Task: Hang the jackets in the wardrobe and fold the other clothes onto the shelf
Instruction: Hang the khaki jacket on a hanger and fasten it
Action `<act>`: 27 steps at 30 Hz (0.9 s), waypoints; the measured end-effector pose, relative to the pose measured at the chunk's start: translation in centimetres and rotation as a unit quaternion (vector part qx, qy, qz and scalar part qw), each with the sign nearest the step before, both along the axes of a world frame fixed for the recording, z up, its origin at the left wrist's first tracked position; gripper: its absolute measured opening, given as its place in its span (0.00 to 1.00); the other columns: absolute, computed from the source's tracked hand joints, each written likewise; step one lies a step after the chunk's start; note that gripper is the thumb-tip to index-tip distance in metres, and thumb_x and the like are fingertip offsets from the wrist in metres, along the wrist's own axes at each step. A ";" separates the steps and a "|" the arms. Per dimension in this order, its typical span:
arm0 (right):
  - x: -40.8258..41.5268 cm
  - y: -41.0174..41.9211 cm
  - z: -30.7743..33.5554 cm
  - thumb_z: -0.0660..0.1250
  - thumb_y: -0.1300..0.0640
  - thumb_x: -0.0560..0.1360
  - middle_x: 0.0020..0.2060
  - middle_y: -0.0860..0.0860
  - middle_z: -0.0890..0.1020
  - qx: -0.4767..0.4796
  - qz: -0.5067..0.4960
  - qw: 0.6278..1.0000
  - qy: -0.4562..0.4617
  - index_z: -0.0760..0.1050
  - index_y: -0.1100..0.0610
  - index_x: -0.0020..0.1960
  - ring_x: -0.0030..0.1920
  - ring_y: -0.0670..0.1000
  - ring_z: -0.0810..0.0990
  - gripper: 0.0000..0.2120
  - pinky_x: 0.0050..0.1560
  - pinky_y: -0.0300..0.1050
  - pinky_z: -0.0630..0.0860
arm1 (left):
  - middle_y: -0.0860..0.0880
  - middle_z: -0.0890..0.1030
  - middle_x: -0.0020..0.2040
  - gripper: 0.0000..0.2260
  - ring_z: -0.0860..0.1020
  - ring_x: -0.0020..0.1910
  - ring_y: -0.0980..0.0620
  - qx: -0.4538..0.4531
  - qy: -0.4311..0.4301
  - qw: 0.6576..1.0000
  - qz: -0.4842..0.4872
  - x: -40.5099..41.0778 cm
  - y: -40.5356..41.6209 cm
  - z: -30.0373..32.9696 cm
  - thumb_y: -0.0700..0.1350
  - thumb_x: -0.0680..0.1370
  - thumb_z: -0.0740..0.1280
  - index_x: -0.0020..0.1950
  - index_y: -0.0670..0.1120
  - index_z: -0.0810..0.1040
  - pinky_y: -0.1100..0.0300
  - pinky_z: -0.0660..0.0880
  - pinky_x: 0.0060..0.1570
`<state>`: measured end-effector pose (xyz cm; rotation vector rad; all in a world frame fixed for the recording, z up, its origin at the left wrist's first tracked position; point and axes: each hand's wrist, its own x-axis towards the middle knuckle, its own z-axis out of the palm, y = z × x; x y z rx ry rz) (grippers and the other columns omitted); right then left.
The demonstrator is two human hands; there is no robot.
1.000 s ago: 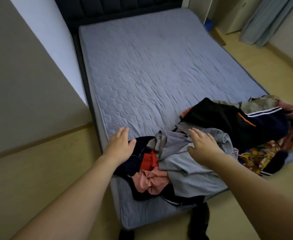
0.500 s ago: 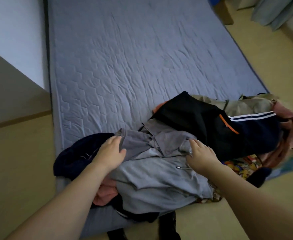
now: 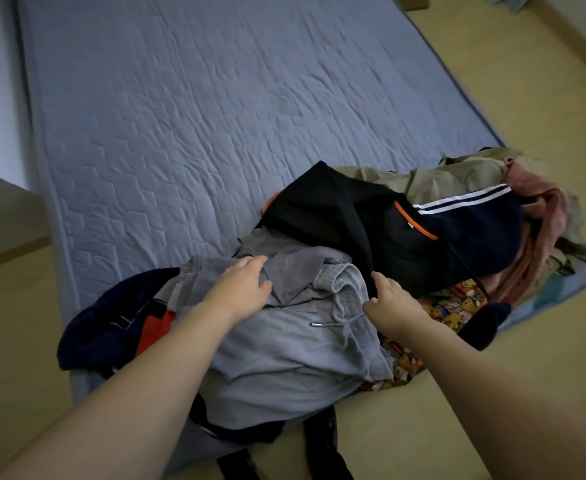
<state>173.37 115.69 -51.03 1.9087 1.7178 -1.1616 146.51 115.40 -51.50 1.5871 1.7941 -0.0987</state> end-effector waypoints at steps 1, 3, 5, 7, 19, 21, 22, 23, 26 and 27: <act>0.2 -0.1 -0.8 0.57 0.55 0.78 0.73 0.57 0.62 -0.013 -0.023 1.000 0.014 0.54 0.55 0.75 0.68 0.60 0.67 0.28 0.64 0.54 0.69 | 0.45 0.65 0.75 0.25 0.65 0.72 0.45 -0.004 -0.002 1.000 -0.007 0.5 0.1 -0.6 0.49 0.80 0.62 0.76 0.46 0.62 0.55 0.62 0.71; 0.6 -0.4 -2.4 0.58 0.55 0.77 0.69 0.58 0.67 -0.036 -0.061 0.997 0.037 0.57 0.57 0.73 0.65 0.60 0.70 0.26 0.61 0.54 0.71 | 0.45 0.65 0.75 0.25 0.66 0.72 0.45 -0.016 -0.006 1.000 -0.020 1.3 -0.1 -1.9 0.48 0.80 0.61 0.76 0.47 0.63 0.55 0.63 0.70; 0.9 -1.0 -4.3 0.59 0.54 0.77 0.65 0.57 0.71 -0.053 -0.083 0.994 0.049 0.60 0.58 0.71 0.59 0.58 0.73 0.23 0.54 0.50 0.73 | 0.46 0.65 0.75 0.25 0.66 0.72 0.46 -0.026 -0.005 0.999 -0.046 2.0 0.0 -3.5 0.47 0.79 0.61 0.76 0.48 0.62 0.54 0.64 0.70; 1.2 -1.7 -6.3 0.60 0.56 0.76 0.58 0.56 0.74 -0.063 -0.098 0.992 0.056 0.63 0.59 0.67 0.50 0.55 0.75 0.20 0.45 0.48 0.73 | 0.47 0.64 0.75 0.26 0.66 0.71 0.45 -0.025 0.007 0.996 -0.082 3.0 0.5 -5.0 0.47 0.79 0.62 0.77 0.48 0.61 0.53 0.64 0.70; 3.3 -5.1 -15.8 0.69 0.50 0.72 0.59 0.55 0.75 -0.096 -0.252 0.959 0.092 0.57 0.52 0.73 0.56 0.58 0.76 0.34 0.58 0.56 0.75 | 0.47 0.52 0.78 0.21 0.56 0.72 0.40 0.099 0.201 0.889 -0.400 12.3 4.7 -11.4 0.51 0.77 0.61 0.71 0.58 0.67 0.44 0.50 0.74; 3.6 -5.3 -16.2 0.69 0.48 0.72 0.56 0.54 0.76 -0.097 -0.259 0.956 0.095 0.55 0.51 0.74 0.54 0.57 0.77 0.35 0.56 0.56 0.76 | 0.48 0.56 0.77 0.17 0.54 0.73 0.41 0.112 0.232 0.871 -0.419 12.5 4.6 -11.7 0.52 0.78 0.59 0.67 0.55 0.74 0.41 0.45 0.73; 3.7 -5.3 -16.2 0.69 0.47 0.72 0.53 0.53 0.76 -0.101 -0.267 0.954 0.092 0.56 0.52 0.73 0.53 0.56 0.77 0.35 0.55 0.55 0.77 | 0.49 0.58 0.76 0.17 0.53 0.74 0.42 0.113 0.229 0.870 -0.422 12.4 4.5 -11.6 0.53 0.78 0.59 0.65 0.54 0.76 0.40 0.44 0.72; 3.8 -5.4 -16.2 0.68 0.46 0.72 0.50 0.52 0.76 -0.105 -0.273 0.952 0.089 0.56 0.54 0.71 0.51 0.56 0.77 0.34 0.54 0.55 0.77 | 0.50 0.62 0.74 0.17 0.54 0.73 0.43 0.119 0.214 0.872 -0.425 12.4 4.4 -11.3 0.54 0.77 0.60 0.64 0.53 0.77 0.40 0.44 0.71; 3.6 -5.4 -15.6 0.63 0.46 0.75 0.55 0.54 0.78 -0.098 -0.219 0.966 0.093 0.53 0.52 0.75 0.53 0.57 0.77 0.33 0.54 0.52 0.75 | 0.51 0.77 0.59 0.15 0.70 0.64 0.47 0.133 0.103 0.887 -0.429 11.8 4.2 -9.5 0.56 0.76 0.61 0.54 0.49 0.81 0.49 0.59 0.68; 3.6 -5.3 -15.2 0.61 0.46 0.76 0.59 0.55 0.77 -0.085 -0.193 0.973 0.098 0.52 0.50 0.75 0.55 0.59 0.77 0.32 0.56 0.51 0.74 | 0.51 0.80 0.50 0.14 0.76 0.55 0.48 0.108 0.042 0.912 -0.394 11.5 4.1 -8.4 0.56 0.75 0.62 0.47 0.48 0.81 0.51 0.68 0.61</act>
